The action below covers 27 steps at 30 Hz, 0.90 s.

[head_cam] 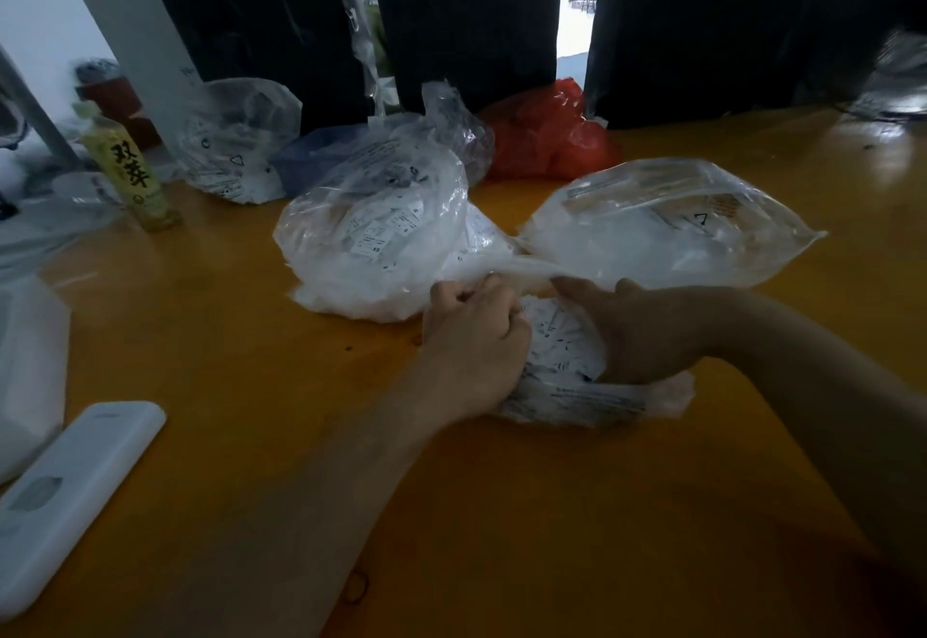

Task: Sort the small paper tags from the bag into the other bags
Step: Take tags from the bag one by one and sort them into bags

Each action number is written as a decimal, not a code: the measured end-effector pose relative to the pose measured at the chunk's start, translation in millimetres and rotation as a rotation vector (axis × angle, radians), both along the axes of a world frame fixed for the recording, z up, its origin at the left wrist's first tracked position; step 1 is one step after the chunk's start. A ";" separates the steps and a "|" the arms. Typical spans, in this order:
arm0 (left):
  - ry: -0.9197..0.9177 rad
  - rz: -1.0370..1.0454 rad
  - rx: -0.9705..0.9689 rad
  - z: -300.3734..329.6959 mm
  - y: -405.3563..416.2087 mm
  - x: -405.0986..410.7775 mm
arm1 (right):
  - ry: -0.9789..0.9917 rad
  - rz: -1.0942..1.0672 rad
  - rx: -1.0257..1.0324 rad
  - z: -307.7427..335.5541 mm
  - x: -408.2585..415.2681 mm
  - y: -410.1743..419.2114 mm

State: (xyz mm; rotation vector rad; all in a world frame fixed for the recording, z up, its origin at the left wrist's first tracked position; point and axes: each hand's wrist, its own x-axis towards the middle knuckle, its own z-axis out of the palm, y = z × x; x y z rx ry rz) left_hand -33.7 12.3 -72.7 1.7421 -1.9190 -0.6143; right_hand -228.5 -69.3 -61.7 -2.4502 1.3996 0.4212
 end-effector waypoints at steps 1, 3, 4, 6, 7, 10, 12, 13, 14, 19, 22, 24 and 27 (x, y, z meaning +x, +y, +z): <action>-0.009 0.013 0.042 1.5 -2.9 -0.1 | 0.009 0.009 0.003 2.0 0.2 -2.0; -0.056 0.049 0.151 5.4 -10.3 1.2 | 0.017 0.051 0.010 4.0 2.0 -3.4; -0.086 0.055 0.175 6.9 -13.9 3.4 | 0.015 0.074 0.008 4.1 2.7 -3.3; -0.073 0.045 0.168 8.4 -17.5 10.5 | 0.006 0.121 -0.019 2.3 2.4 -3.3; -0.035 0.043 0.162 9.5 -16.6 15.2 | -0.003 0.142 -0.035 0.5 1.5 -3.3; 0.086 0.098 0.147 11.5 -15.3 26.2 | -0.055 0.197 -0.074 -4.5 -0.3 -2.6; 0.126 0.156 0.103 10.7 -14.3 26.4 | -0.141 0.222 -0.107 -7.7 -0.4 0.4; 0.133 0.182 0.075 9.2 -13.5 24.8 | -0.194 0.232 -0.122 -8.9 -0.4 2.4; 0.139 0.201 0.044 6.8 -12.7 22.7 | -0.243 0.239 -0.135 -10.1 -1.0 3.9; 0.121 0.172 -0.372 -2.1 6.8 9.1 | -0.330 0.195 -0.166 -13.4 -5.0 9.5; 0.233 0.001 -0.457 -0.9 16.6 2.9 | -0.353 0.193 -0.192 -14.5 -3.7 14.2; 0.320 -0.049 -0.246 1.2 16.5 0.9 | -0.379 0.181 -0.209 -12.6 -2.9 18.5; 0.090 0.027 -0.111 -2.5 7.1 5.1 | -0.310 0.179 -0.200 -11.4 -4.8 21.8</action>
